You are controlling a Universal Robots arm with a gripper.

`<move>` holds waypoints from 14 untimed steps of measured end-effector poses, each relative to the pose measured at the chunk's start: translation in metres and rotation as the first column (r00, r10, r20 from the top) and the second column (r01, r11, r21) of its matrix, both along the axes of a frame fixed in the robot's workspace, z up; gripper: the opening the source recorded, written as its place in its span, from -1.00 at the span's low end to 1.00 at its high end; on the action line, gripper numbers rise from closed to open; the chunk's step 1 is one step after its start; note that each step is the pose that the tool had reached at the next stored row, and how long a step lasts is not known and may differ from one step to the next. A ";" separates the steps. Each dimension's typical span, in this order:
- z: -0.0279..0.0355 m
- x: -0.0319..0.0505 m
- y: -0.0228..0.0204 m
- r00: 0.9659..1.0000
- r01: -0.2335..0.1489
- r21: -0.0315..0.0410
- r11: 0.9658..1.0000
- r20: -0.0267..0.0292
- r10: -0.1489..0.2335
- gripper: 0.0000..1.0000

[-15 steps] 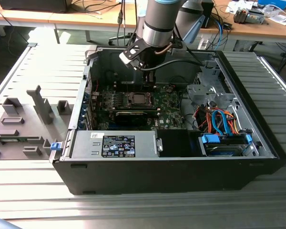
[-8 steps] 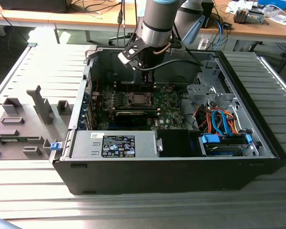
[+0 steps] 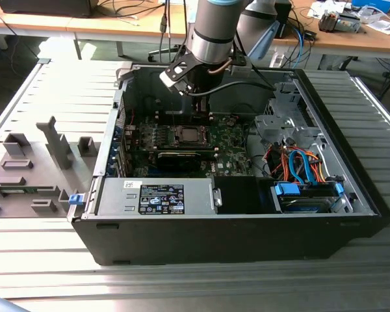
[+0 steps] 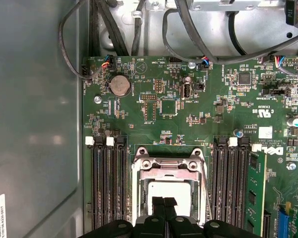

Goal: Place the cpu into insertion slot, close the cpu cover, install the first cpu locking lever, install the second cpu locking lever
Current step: 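Close the cpu cover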

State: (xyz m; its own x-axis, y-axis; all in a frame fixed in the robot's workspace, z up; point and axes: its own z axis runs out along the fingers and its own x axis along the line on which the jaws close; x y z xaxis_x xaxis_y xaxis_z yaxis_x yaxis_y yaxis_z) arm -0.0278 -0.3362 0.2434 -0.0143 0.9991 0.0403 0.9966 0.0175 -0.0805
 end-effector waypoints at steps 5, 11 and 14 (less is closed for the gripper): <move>-0.0001 -0.0060 0.0000 1.000 0.000 0.000 1.000 0.000 0.000 -0.79; -0.0086 -0.0106 -0.0002 0.999 -0.046 0.001 0.999 0.000 0.046 -0.79; -0.0117 -0.0118 -0.0003 0.997 -0.076 0.002 0.997 0.000 0.076 -0.79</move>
State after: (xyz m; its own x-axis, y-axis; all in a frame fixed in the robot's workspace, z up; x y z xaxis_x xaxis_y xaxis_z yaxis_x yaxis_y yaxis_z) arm -0.0396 -0.3365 0.2316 -0.0905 0.9950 0.0421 0.9923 0.0937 -0.0804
